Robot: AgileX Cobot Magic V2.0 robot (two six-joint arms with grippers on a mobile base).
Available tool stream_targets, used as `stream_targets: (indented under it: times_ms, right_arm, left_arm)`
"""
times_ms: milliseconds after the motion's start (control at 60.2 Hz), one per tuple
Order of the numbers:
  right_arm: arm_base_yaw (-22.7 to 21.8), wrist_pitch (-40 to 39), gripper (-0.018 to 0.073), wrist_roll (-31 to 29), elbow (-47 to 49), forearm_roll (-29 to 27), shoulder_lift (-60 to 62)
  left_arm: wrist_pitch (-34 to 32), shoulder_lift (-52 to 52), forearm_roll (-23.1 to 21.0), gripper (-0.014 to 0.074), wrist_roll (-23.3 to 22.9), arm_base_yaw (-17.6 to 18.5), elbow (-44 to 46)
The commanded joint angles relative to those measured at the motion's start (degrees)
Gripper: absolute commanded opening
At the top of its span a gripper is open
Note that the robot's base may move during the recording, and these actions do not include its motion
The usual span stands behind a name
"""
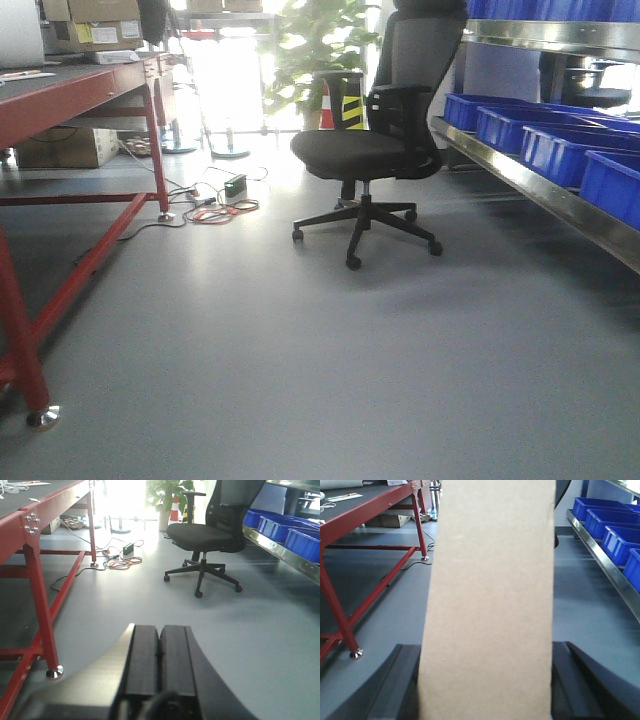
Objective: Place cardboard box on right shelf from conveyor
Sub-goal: 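Drive the base away from the conveyor holding the box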
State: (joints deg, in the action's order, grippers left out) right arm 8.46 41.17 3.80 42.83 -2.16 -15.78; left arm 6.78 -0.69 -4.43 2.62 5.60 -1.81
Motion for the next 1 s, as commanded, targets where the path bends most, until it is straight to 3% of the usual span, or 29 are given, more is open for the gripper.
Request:
stream_targets:
  times_ms: [0, 980]
  right_arm:
    - [-0.11, -5.76, 0.0203, -0.52, 1.44, 0.18, -0.84]
    - [-0.11, -5.76, 0.0203, -0.52, 1.44, 0.18, -0.84]
  left_arm:
    - [-4.79, -0.93, -0.34, -0.0116, 0.01, 0.26, -0.49]
    - [-4.79, -0.93, -0.34, -0.0116, 0.01, 0.26, -0.49]
